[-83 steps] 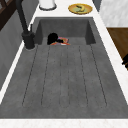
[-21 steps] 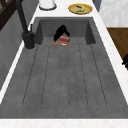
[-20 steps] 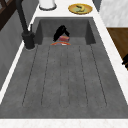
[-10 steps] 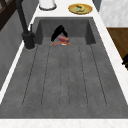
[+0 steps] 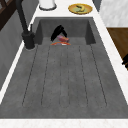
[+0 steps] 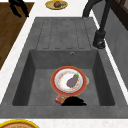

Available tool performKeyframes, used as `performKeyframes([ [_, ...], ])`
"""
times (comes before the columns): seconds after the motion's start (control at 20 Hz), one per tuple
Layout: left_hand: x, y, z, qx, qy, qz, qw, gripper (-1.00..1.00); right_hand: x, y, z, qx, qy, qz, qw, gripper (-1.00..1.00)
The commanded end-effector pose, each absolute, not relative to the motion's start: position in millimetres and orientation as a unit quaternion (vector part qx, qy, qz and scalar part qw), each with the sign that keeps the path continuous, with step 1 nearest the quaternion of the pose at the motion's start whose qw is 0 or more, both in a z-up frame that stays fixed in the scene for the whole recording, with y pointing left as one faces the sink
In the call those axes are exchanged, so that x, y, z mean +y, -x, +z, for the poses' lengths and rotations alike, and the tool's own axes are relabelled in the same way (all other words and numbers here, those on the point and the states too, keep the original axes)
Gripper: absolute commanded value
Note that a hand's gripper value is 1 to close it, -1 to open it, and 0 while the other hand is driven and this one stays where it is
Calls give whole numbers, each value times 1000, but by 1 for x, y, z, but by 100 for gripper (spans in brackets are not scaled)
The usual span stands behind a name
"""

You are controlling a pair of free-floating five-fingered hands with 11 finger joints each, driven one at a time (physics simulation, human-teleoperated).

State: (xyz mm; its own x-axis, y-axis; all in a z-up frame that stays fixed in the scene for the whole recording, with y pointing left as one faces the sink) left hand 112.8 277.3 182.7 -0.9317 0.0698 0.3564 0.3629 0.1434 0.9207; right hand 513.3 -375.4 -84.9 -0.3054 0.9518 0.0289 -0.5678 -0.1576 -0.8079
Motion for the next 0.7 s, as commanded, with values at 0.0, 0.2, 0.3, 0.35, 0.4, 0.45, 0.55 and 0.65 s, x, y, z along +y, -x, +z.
performKeyframes([
  [0.0, 277, -113, 183, -747, 145, -638, 115, 0, -378, -516, -85, -379, 249, 720, 526, -100],
  [0.2, 277, -113, 183, -747, 145, -638, 115, 0, -375, -515, -83, -375, 251, 721, 526, -100],
  [0.3, 277, -113, 183, -747, 145, -638, 115, 0, -381, -515, -95, -374, 245, 723, 526, -100],
  [0.35, 277, -113, 183, -747, 145, -638, 115, 0, -377, -516, -101, -368, 245, 725, 527, -100],
  [0.4, 277, -113, 183, -747, 145, -638, 115, 0, -371, -508, -100, -368, 254, 727, 521, -100],
  [0.45, 277, -113, 183, -747, 145, -638, 115, 0, -369, -500, -94, -375, 256, 728, 514, -100],
  [0.55, 277, -113, 183, -747, 145, -638, 115, 0, -364, -500, -87, -376, 268, 727, 508, -100],
  [0.65, 277, -113, 183, -747, 145, -638, 115, 0, -368, -498, -84, -386, 280, 724, 499, -100],
])
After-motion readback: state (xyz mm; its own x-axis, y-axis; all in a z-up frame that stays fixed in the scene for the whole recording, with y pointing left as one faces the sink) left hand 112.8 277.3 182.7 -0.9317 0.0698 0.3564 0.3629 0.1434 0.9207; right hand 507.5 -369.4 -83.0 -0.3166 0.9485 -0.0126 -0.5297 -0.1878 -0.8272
